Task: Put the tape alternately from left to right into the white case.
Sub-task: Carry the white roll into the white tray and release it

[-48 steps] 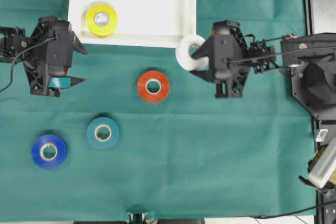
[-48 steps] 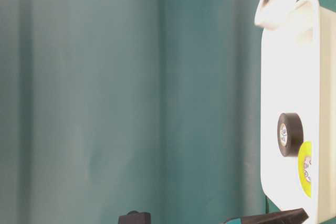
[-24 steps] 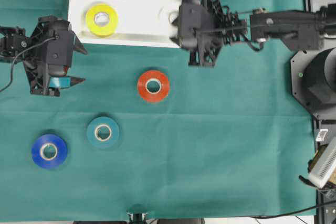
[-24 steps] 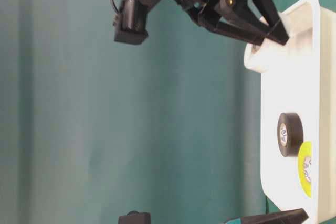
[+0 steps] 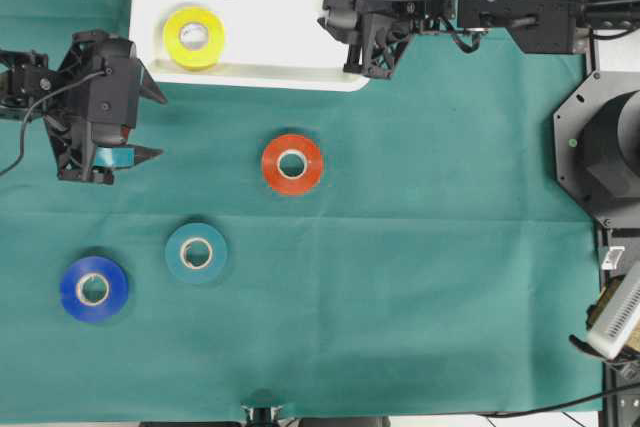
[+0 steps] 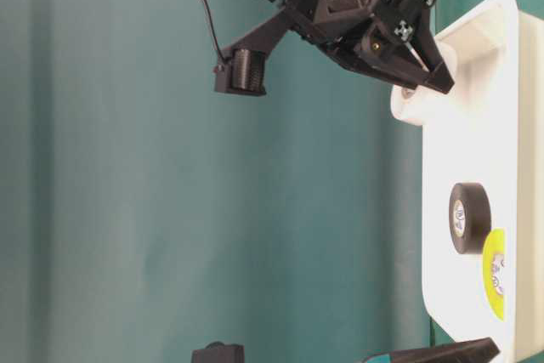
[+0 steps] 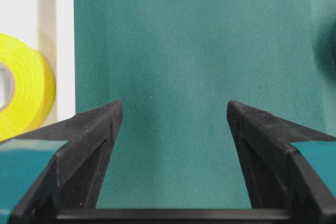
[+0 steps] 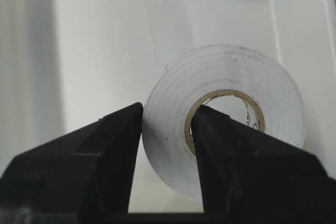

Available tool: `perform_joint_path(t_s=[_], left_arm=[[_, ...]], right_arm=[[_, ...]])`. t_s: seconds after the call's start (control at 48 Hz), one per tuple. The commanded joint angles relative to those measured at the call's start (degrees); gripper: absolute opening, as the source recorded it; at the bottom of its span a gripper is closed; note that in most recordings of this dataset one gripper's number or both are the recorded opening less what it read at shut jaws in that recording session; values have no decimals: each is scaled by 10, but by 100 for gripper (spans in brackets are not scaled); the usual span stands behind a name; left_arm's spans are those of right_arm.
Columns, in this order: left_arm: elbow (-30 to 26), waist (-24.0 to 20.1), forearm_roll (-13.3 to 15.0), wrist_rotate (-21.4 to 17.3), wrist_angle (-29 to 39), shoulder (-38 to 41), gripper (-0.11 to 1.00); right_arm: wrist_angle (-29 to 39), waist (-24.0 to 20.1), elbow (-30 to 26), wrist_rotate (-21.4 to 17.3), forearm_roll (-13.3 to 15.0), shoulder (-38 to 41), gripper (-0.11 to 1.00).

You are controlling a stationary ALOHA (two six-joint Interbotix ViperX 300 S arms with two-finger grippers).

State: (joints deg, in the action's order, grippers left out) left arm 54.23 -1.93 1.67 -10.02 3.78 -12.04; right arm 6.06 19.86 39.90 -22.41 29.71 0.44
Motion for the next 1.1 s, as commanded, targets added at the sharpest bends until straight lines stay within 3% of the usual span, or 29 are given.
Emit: perform_joint_path(t_s=[0.0, 0.396, 0.479, 0.666, 0.708, 1.083], left_arm=[[-4, 1, 0, 0, -4, -4, 80], [-2, 1, 1, 0, -4, -4, 80], [-3, 0, 0, 0, -4, -5, 80], [-2, 1, 0, 0, -4, -5, 80], [-3, 0, 0, 0, -4, -4, 80], [-2, 1, 0, 0, -4, -5, 80]], right_arm=[[-6, 11, -14, 0, 2, -5, 4], [-6, 33, -12, 5, 2, -5, 6], [-6, 33, -12, 5, 2, -5, 22], [-6, 33, -9, 4, 2, -5, 76], [-6, 33, -8, 4, 2, -5, 83], [-6, 33, -5, 2, 2, -5, 82]])
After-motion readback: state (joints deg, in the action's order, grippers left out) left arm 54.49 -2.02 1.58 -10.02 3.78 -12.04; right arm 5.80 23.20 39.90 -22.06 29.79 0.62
